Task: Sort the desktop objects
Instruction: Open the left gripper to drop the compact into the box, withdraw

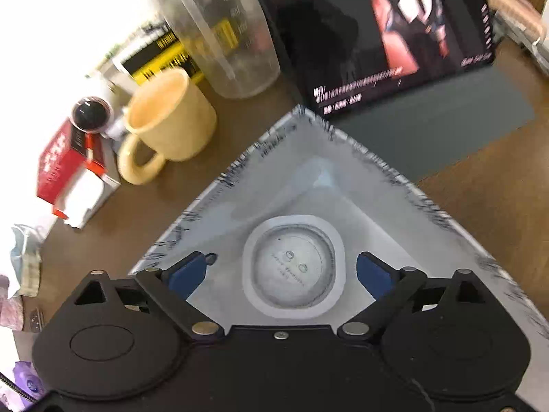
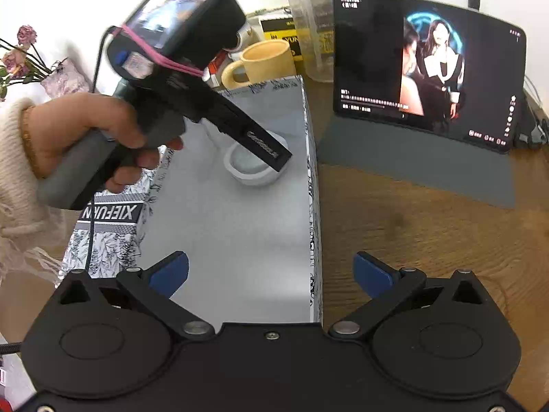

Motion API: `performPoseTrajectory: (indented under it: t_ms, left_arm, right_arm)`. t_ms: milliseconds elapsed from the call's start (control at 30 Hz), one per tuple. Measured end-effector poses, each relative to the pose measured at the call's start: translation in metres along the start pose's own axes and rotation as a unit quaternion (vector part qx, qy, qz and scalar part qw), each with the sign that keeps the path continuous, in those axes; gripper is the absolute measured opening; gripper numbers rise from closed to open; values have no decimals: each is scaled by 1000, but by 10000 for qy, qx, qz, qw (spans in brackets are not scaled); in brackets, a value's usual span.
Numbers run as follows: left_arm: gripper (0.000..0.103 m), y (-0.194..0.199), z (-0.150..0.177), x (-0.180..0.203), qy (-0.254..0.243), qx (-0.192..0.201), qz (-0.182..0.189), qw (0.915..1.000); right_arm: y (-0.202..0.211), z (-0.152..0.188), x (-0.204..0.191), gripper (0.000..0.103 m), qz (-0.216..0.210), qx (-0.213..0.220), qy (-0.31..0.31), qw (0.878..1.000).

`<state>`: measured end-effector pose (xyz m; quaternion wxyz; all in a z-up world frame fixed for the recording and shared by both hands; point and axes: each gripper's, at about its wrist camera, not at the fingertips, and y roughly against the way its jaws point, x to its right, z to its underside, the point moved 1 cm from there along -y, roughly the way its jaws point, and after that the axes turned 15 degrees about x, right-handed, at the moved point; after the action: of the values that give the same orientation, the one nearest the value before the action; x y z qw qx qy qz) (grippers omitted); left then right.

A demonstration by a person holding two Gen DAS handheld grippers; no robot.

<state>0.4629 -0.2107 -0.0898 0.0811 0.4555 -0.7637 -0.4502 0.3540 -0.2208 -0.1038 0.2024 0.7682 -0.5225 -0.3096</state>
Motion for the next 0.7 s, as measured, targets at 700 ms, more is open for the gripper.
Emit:
performPoseTrajectory:
  t_ms: [700]
  left_arm:
    - [103,184,51,27,663,861,-576,9924]
  right_arm:
    - [99,30,-38,103,-483,314,900,9943]
